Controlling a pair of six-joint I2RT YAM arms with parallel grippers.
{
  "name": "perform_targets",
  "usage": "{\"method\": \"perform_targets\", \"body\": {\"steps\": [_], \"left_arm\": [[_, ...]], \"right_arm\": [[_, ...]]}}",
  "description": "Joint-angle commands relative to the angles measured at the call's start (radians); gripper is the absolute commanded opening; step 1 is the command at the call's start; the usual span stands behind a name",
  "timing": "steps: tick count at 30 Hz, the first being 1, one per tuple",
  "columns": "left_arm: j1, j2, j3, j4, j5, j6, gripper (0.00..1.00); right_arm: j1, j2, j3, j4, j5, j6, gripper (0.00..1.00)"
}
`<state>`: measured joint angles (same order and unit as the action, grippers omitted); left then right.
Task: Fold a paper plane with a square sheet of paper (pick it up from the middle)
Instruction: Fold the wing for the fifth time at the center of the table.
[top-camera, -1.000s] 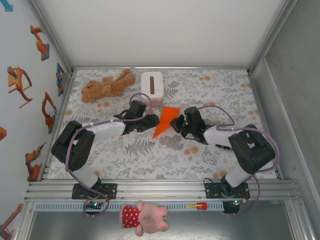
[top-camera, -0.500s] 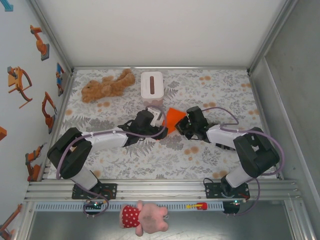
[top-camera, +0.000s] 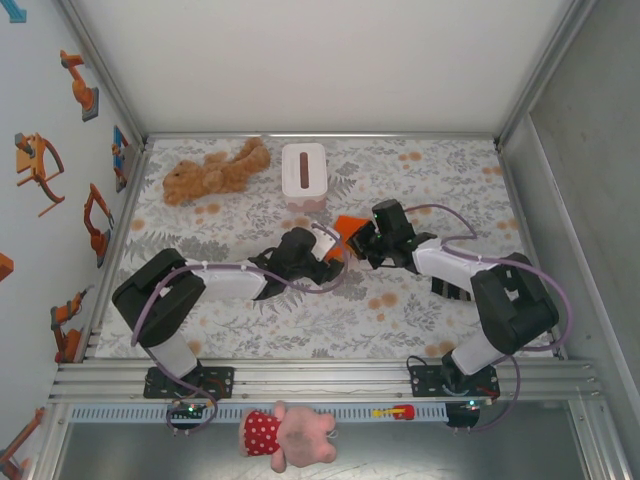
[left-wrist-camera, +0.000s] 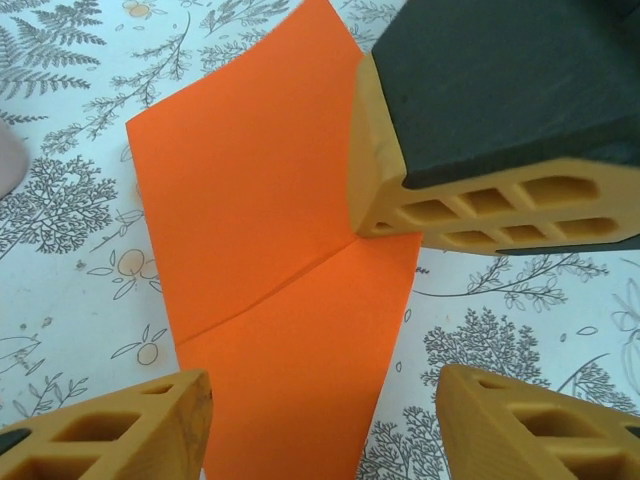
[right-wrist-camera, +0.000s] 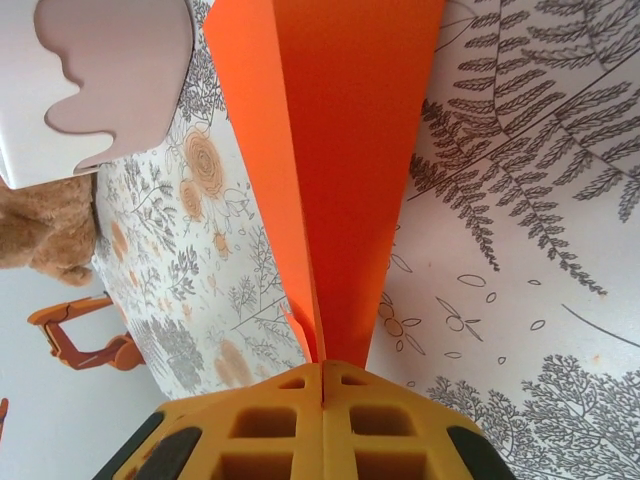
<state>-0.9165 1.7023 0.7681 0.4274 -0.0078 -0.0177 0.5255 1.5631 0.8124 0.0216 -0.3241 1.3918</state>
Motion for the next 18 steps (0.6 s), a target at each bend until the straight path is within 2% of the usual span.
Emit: {"method": "perform_targets", "body": {"steps": [1,13,18], "left_arm": [[-0.002,0.031,-0.021,0.074,-0.005,0.082,0.58],[-0.002,0.091,-0.052,0.159,-0.05,0.133,0.43],[-0.002,0.097,-0.052,0.157,-0.043,0.136,0.32]], "right_arm": [[-0.005,0.023,0.037,-0.044,-0.011,0.008,0.0],[-0.01,0.034,0.06,-0.073,-0.033,0.003,0.0],[-0.012,0.04,0.074,-0.102,-0.037,-0.012,0.0]]}}
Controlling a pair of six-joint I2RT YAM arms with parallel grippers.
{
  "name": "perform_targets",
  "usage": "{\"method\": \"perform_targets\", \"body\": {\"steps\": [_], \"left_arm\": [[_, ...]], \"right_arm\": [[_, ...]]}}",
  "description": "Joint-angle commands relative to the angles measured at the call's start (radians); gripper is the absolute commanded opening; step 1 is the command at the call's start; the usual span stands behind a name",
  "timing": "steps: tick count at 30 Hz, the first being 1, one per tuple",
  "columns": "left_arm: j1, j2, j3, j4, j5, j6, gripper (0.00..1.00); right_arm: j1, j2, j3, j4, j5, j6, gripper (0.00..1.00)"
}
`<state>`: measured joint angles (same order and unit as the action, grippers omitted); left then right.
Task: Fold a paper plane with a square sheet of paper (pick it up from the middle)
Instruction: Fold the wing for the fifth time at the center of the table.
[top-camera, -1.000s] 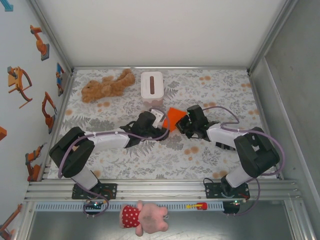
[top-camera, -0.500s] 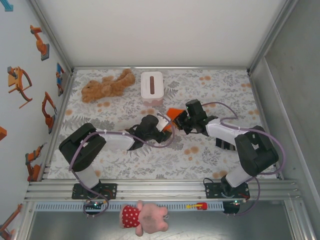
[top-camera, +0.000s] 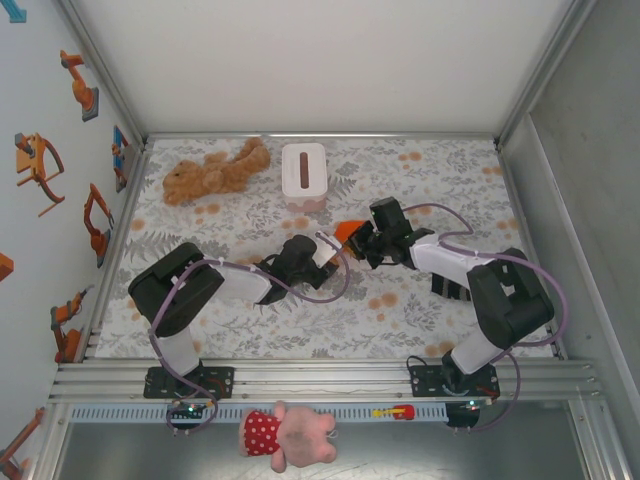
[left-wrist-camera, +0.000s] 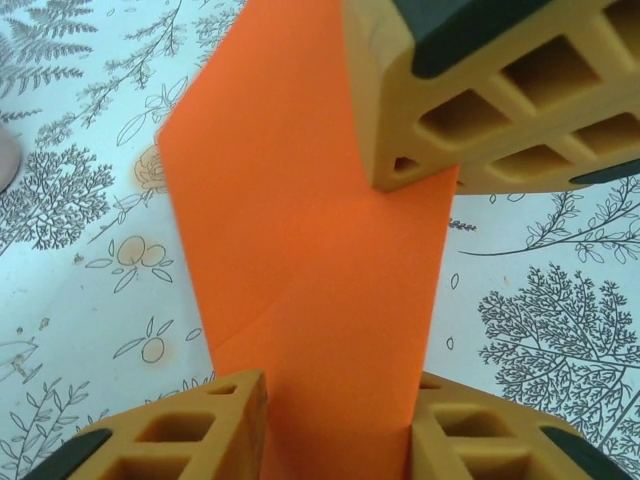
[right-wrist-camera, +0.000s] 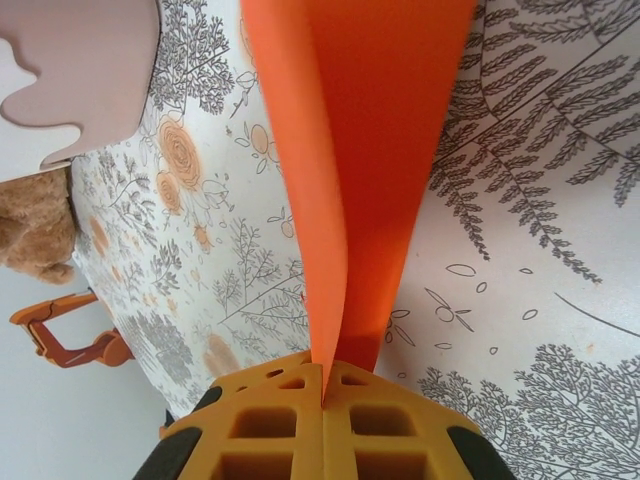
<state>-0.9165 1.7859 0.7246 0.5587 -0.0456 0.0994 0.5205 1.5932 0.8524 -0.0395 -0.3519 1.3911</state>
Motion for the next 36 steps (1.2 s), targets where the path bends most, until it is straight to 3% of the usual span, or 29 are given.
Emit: {"method": "perform_targets", "body": {"steps": [1,7,10,23,36], "left_arm": [[-0.001,0.016,-0.009,0.026,-0.003,0.018,0.3],[-0.002,0.031,-0.009,0.016,0.027,0.008,0.23],[-0.002,0.041,-0.007,0.01,0.049,-0.001,0.21],[-0.002,0.084,0.007,-0.026,0.115,-0.05,0.21],[0.013,0.107,0.062,-0.173,0.209,-0.088,0.21]], "right_arm": [[-0.007,0.01,0.039,-0.056,-0.007,-0.018,0.03],[-0.024,-0.018,0.055,-0.131,0.026,-0.076,0.35],[-0.039,-0.048,0.068,-0.193,0.061,-0.119,0.42],[-0.092,-0.162,0.015,-0.301,0.145,-0.226,0.44],[-0.097,-0.24,-0.103,-0.25,0.155,-0.353,0.44]]}}
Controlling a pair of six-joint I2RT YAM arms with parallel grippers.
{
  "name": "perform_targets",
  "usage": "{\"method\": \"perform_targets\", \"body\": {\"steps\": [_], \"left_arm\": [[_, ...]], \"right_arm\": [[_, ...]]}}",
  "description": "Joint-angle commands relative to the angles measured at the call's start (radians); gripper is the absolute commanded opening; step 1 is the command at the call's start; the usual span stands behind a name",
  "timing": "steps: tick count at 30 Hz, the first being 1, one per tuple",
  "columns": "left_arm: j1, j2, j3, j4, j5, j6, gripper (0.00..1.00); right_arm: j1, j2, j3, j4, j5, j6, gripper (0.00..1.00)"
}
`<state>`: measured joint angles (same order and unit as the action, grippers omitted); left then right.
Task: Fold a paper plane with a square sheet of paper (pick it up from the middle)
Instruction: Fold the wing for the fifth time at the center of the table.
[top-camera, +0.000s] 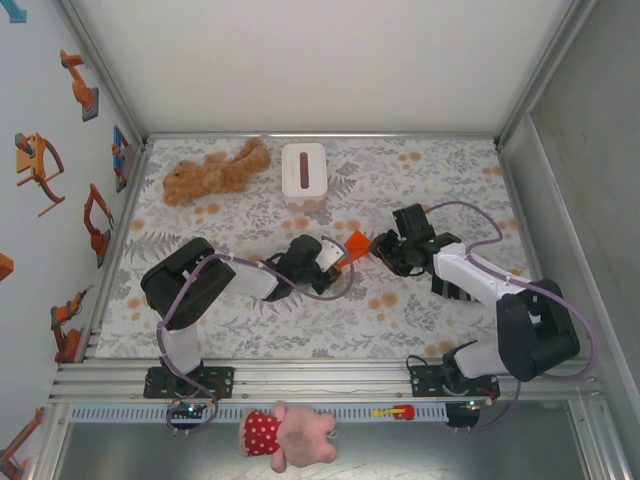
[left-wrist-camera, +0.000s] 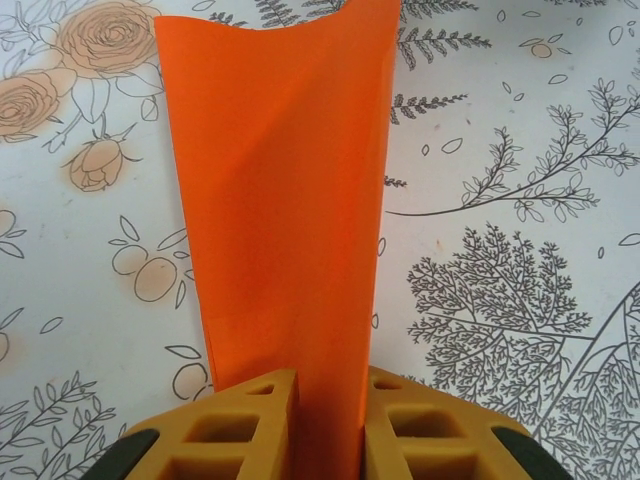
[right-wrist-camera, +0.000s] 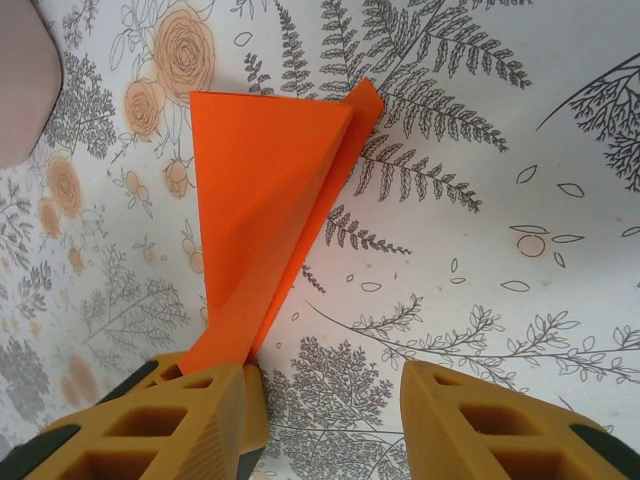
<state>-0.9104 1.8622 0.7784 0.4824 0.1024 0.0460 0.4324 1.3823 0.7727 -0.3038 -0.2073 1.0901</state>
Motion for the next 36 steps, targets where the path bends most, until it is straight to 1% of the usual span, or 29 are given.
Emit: {"method": "perform_targets", "body": {"steps": [1,5,9,14,16,22,26,30,36], "left_arm": [[0.012,0.031,0.011,-0.106,0.073,-0.045,0.2],[0.028,0.025,0.028,-0.157,0.133,-0.092,0.2],[0.028,0.025,0.058,-0.225,0.168,-0.124,0.2],[0.033,0.051,0.097,-0.3,0.174,-0.153,0.18],[0.033,0.059,0.113,-0.33,0.18,-0.166,0.18],[0.036,0.078,0.147,-0.385,0.196,-0.218,0.18],[0.035,0.092,0.17,-0.417,0.206,-0.236,0.18],[0.043,0.1,0.18,-0.426,0.21,-0.268,0.18],[0.055,0.103,0.175,-0.419,0.251,-0.328,0.18]], "right_arm": [[-0.009,-0.032,-0.036,0.033,-0.009,-0.062,0.44],[-0.008,-0.03,-0.085,0.113,-0.067,-0.09,0.44],[-0.007,-0.009,-0.113,0.192,-0.123,-0.118,0.45],[-0.006,0.028,-0.135,0.261,-0.144,-0.175,0.51],[-0.003,0.047,-0.132,0.27,-0.149,-0.196,0.52],[0.002,0.109,-0.121,0.289,-0.154,-0.242,0.53],[0.002,0.162,-0.088,0.311,-0.19,-0.276,0.55],[0.003,0.21,-0.063,0.332,-0.215,-0.304,0.55],[0.002,0.225,-0.056,0.352,-0.193,-0.323,0.58]]}}
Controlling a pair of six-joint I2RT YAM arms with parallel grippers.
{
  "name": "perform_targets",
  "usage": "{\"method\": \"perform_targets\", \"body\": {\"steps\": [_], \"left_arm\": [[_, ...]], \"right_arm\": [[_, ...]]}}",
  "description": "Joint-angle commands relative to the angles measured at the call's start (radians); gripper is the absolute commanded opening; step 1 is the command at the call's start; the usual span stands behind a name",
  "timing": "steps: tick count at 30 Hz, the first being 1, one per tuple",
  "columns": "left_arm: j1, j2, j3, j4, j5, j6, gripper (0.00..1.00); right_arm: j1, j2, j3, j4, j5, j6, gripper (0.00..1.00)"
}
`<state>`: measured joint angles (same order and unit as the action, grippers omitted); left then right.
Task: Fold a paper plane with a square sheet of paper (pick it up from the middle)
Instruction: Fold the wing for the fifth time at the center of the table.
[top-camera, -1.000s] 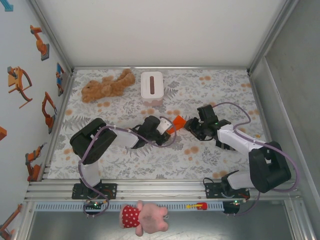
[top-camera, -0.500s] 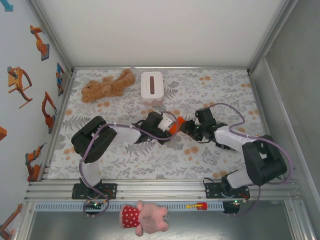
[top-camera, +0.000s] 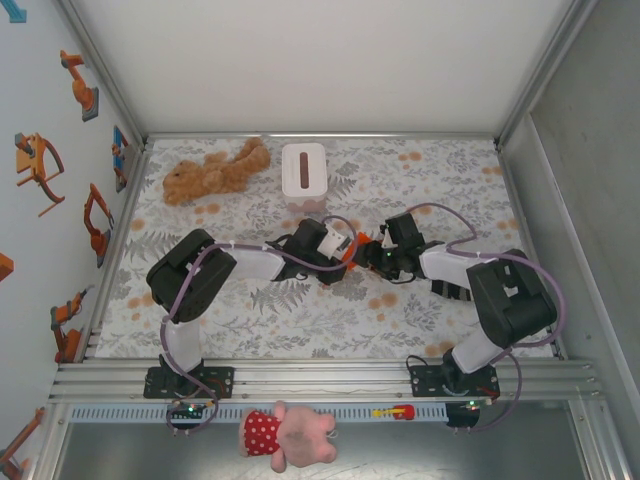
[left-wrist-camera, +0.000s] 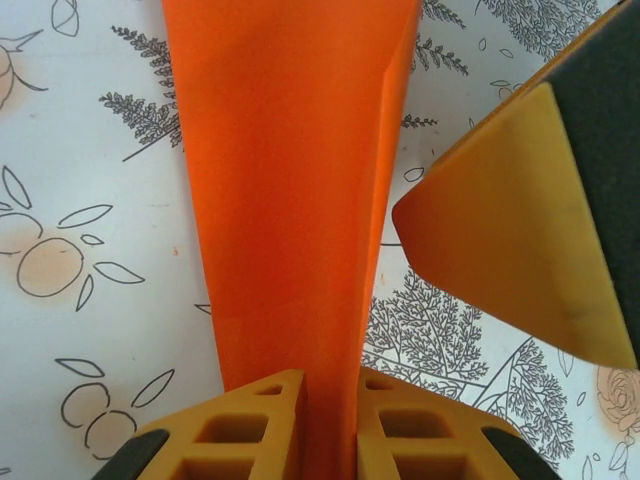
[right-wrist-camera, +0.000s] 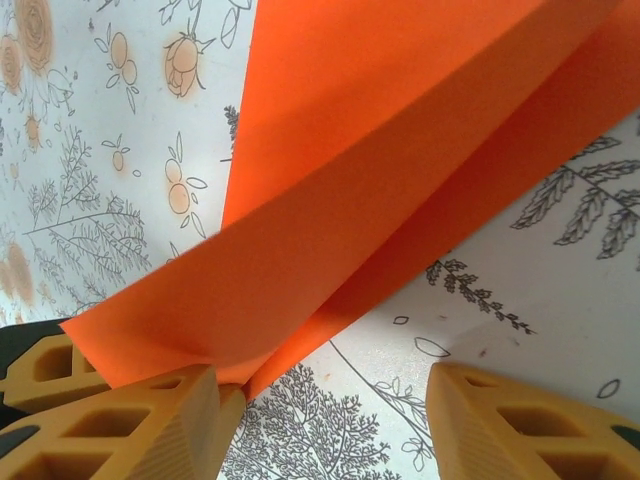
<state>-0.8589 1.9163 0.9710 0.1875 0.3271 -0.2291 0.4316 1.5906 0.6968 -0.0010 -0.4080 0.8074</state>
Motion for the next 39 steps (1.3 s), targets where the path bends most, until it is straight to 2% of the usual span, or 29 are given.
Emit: {"method": "perform_targets", "body": {"steps": [1,9,18,27,35,39], "left_arm": [[0.005,0.05,-0.02,-0.117,0.037,-0.064,0.18],[0.026,0.072,0.006,-0.14,0.115,-0.13,0.18],[0.027,0.078,0.041,-0.207,0.13,-0.152,0.17],[0.035,0.097,0.087,-0.236,0.157,-0.196,0.16],[0.039,0.095,0.092,-0.233,0.17,-0.219,0.19],[0.039,0.077,0.081,-0.204,0.185,-0.234,0.24]], "right_arm": [[0.003,0.021,0.021,0.053,0.008,-0.044,0.59],[0.003,0.023,0.004,0.094,-0.015,-0.06,0.65],[0.003,-0.066,0.015,-0.01,0.081,-0.081,0.65],[0.002,0.03,0.102,-0.08,0.053,-0.097,0.67],[0.003,0.09,0.135,-0.18,0.124,-0.098,0.68],[0.002,0.117,0.136,-0.21,0.151,-0.1,0.67]]}}
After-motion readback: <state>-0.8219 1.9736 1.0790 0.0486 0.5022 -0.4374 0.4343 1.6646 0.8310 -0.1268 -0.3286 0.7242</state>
